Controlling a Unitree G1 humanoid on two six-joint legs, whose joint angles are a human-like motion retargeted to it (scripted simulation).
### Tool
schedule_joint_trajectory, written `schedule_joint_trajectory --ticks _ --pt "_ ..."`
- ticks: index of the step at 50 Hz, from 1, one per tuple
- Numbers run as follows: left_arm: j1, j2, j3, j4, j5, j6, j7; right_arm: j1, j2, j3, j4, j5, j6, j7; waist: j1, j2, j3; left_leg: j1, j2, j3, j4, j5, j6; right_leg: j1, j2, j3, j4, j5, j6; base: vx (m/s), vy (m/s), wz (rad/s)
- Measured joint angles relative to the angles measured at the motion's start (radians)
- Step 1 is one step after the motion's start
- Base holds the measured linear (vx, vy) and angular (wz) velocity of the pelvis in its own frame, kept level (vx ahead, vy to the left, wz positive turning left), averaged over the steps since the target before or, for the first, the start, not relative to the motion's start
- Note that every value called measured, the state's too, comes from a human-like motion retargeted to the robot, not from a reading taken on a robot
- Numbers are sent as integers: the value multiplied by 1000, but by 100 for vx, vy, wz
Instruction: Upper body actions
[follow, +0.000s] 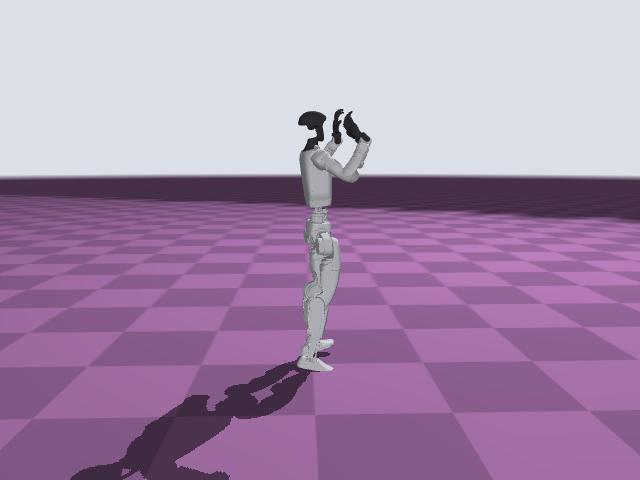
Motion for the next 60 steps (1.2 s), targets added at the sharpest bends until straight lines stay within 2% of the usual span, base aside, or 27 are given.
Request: schedule_joint_trajectory --ticks 5,10,14,22,26,30,35,43,47,52,60 --pt "-16 -24 -21 -17 11 23 -7 19 33 -16 13 29 -13 1 1 0 0 1 0 -3 0 0 1 3 1 -2 0 -1 0 0 0 0" --pt "-6 -82 7 59 -156 98 -5 54 125 -75 132 105 73 6 2 -3 -4 -2 -2 -3 1 -1 1 0 0 -2 0 0 0 0 0 0" --pt "8 -132 42 153 -309 150 1 71 227 -115 256 257 117 10 2 -2 -8 -3 -2 -2 1 -1 0 -2 -1 -1 0 0 0 0 0 0" --pt "56 -202 135 271 -494 209 -44 99 382 -201 388 515 125 45 -2 1 -6 -1 -2 -2 0 -2 1 -1 0 -1 0 0 0 0 0 0" --pt "90 -201 174 236 -488 198 -29 107 389 -207 376 552 113 53 -3 2 0 1 -2 1 -1 -2 1 -2 0 1 0 1 0 0 0 0" --pt "102 -184 181 172 -445 177 -1 106 349 -179 325 496 95 47 -5 3 6 3 -1 5 -2 -2 1 -2 0 3 0 2 -1 0 0 0" --pt "81 -150 135 80 -393 132 -21 67 277 -101 222 354 56 15 -7 7 7 2 0 7 0 -2 -1 -4 0 5 -1 3 -1 0 0 0" --pt "44 -58 39 -89 -133 23 17 -14 150 61 16 143 -15 7 -12 6 3 1 0 5 4 -3 -2 -3 0 5 -1 3 -2 0 0 0" --pt "42 -33 7 -155 -58 8 33 -21 107 70 -44 29 13 -5 -13 6 7 2 0 4 4 -3 -1 -1 2 5 -1 2 -2 0 0 0" --pt "74 -46 24 -179 -36 47 60 36 152 8 3 66 19 -12 -13 4 17 3 -1 1 4 -2 0 2 1 3 -1 3 -2 0 0 0" --pt "167 -137 88 -26 -189 74 16 158 337 -95 286 287 -5 75 -15 -4 32 6 -3 0 3 1 2 5 0 3 -1 5 -4 0 0 0"
